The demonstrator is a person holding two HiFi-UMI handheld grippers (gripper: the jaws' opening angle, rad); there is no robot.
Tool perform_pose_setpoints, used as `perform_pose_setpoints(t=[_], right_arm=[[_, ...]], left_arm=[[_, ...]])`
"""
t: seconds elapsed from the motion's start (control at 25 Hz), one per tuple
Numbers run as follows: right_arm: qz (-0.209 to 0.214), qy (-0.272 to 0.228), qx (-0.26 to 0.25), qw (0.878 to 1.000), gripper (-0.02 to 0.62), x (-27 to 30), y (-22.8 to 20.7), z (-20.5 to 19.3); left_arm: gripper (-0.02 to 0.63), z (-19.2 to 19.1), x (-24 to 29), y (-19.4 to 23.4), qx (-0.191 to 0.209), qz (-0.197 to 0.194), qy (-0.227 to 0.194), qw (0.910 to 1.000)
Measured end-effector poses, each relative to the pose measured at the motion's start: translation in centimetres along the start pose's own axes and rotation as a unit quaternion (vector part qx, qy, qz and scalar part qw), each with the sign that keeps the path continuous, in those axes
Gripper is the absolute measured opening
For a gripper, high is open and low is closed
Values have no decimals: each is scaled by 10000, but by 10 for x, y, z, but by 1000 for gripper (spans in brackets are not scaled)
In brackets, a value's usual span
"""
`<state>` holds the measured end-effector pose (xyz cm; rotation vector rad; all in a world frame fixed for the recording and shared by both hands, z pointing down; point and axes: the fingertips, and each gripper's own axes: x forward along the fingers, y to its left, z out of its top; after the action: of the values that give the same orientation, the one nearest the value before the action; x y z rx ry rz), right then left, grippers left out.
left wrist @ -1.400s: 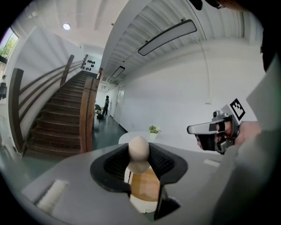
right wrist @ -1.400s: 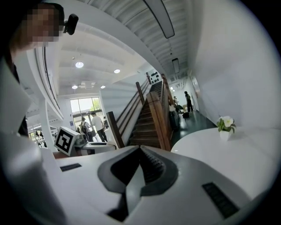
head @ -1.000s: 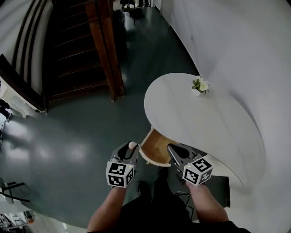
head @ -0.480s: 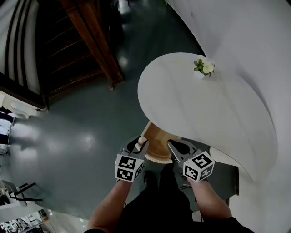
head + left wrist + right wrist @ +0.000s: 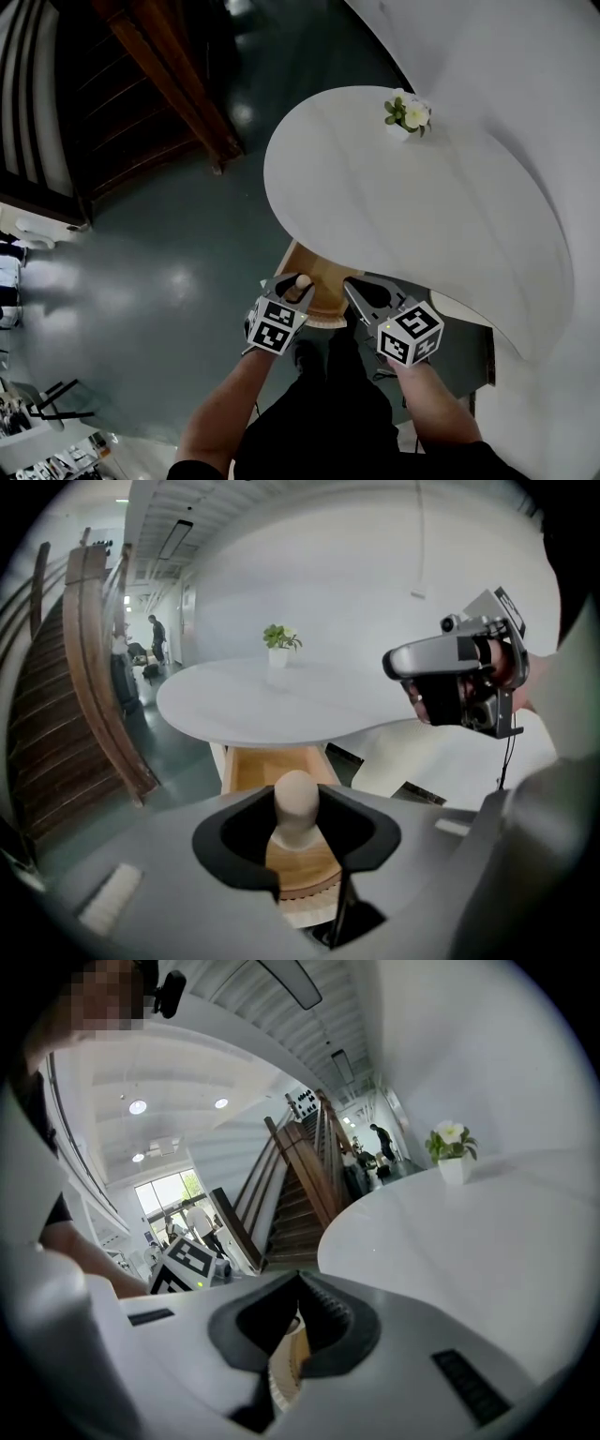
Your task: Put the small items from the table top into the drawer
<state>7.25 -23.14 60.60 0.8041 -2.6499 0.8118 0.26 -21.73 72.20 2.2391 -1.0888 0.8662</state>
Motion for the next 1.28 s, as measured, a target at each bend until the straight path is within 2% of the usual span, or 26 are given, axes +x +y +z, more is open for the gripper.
perform_pose_setpoints(t=[0.08,0.16,0.28,0.44,0.56,0.76,0.84,1.0,1.08,1.28], right_arm=[[-29,12,34,10000,11,-3,-2,-3],[-50,22,74,10000,12,-6,-4,-7],[-75,50,131,9999,11,-10,-7,-14],[-140,91,191,9997,11,-15,-14,-21],[-191,110,245,9995,12,-18,-18,-26],[-208,168,286,9992,11,-20,-22,-34],[-220,188,321,9991,11,-21,-24,-38],[-234,233,379,9987,12,-22,-29,-44],[-239,255,397,9986,11,-22,-32,-47],[-240,302,437,9983,11,-21,-34,-51]], left_arm=[[141,-9,11,-1,163,-47,192,9997],[143,-17,20,-3,490,-144,448,9977],[143,-30,33,-8,1000,-336,821,9910],[144,-43,49,-7,1439,-497,1192,9811],[144,-55,58,-9,1695,-648,1445,9727],[147,-61,70,-13,1968,-914,1620,9626],[147,-64,74,-13,2208,-950,1741,9549],[148,-76,84,-14,2917,-1073,2094,9271],[149,-82,91,-14,3101,-1161,2244,9165],[155,-88,94,-17,3009,-1406,2404,9121]])
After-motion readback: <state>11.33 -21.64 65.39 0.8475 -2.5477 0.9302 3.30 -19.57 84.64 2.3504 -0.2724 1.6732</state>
